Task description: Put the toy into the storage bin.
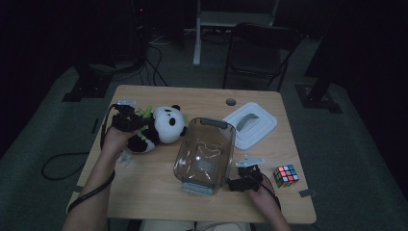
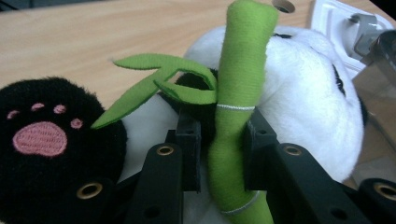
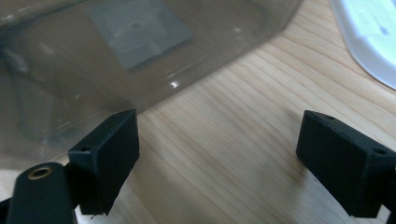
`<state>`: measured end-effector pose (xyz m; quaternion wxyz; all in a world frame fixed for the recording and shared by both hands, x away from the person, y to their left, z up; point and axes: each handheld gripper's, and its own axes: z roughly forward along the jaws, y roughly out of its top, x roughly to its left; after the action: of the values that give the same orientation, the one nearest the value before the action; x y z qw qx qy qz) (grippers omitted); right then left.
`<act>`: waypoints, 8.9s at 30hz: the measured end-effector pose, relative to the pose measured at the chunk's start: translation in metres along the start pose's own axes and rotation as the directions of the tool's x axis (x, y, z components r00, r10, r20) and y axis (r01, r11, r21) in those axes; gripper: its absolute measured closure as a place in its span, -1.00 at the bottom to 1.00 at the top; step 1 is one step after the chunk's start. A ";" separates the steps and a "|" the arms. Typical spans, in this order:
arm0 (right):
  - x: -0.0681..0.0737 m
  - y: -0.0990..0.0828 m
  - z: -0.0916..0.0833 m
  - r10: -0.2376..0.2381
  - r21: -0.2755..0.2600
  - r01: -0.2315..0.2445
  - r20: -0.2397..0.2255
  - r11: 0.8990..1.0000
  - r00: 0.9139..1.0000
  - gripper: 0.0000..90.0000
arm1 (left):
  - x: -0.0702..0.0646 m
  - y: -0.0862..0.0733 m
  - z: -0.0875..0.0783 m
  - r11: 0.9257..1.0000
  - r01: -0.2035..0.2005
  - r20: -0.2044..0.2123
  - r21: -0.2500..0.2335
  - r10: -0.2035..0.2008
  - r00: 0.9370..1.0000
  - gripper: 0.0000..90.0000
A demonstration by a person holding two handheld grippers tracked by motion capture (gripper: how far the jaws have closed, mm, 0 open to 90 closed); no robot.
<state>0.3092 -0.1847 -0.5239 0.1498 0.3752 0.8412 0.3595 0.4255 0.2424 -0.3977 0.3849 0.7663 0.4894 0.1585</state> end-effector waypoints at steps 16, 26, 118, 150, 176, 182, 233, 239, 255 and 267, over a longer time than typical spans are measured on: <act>0.045 0.046 0.041 0.011 -0.045 -0.011 -0.003 0.999 1.000 -0.73 | -0.013 0.056 -0.050 0.992 -0.007 -0.084 -0.128 -0.004 0.996 0.65; 0.062 0.080 0.071 0.120 -0.070 -0.118 0.015 0.991 0.993 -0.74 | -0.041 0.082 -0.060 0.987 -0.037 -0.029 -0.156 0.033 0.999 0.64; 0.044 0.099 0.085 0.173 -0.130 -0.172 -0.010 0.976 0.985 -0.74 | 0.103 -0.013 0.082 0.979 0.195 -0.089 -0.063 -0.200 0.976 -0.80; 0.027 0.086 0.072 0.201 -0.137 -0.194 0.038 0.971 0.979 -0.74 | 0.055 -0.031 0.098 1.000 0.013 0.000 0.019 -0.013 1.000 -0.80; -0.009 0.057 0.036 0.208 -0.160 -0.193 0.081 0.968 0.975 -0.69 | -0.037 -0.065 0.060 0.991 -0.133 0.089 -0.023 0.134 0.987 -0.80; -0.018 0.055 0.031 0.234 -0.173 -0.219 0.071 0.960 0.970 -0.70 | -0.042 -0.062 0.063 0.989 -0.146 0.088 -0.028 0.147 0.985 -0.80; -0.024 0.075 -0.059 0.280 -0.324 -0.262 0.011 0.909 0.960 -0.70 | -0.094 -0.043 -0.012 0.968 -0.217 0.189 -0.124 0.238 0.953 -0.80; -0.007 0.083 -0.073 0.248 -0.308 -0.261 -0.081 0.915 0.965 -0.72 | -0.116 -0.042 -0.022 0.957 -0.258 0.261 -0.134 0.286 0.922 -0.80; 0.023 0.071 -0.072 0.130 -0.246 -0.157 -0.123 0.956 0.984 -0.76 | -0.133 -0.046 -0.016 0.942 -0.326 0.258 -0.079 0.335 0.906 -0.80; 0.024 0.061 -0.052 0.138 -0.178 -0.151 -0.085 0.972 0.987 -0.76 | -0.136 -0.053 0.006 0.937 -0.349 0.228 0.020 0.336 0.914 -0.80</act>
<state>0.2980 -0.1644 -0.4433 0.1266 0.4068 0.7797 0.4589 0.3318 0.1335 -0.4231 0.3800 0.8642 0.3062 0.1222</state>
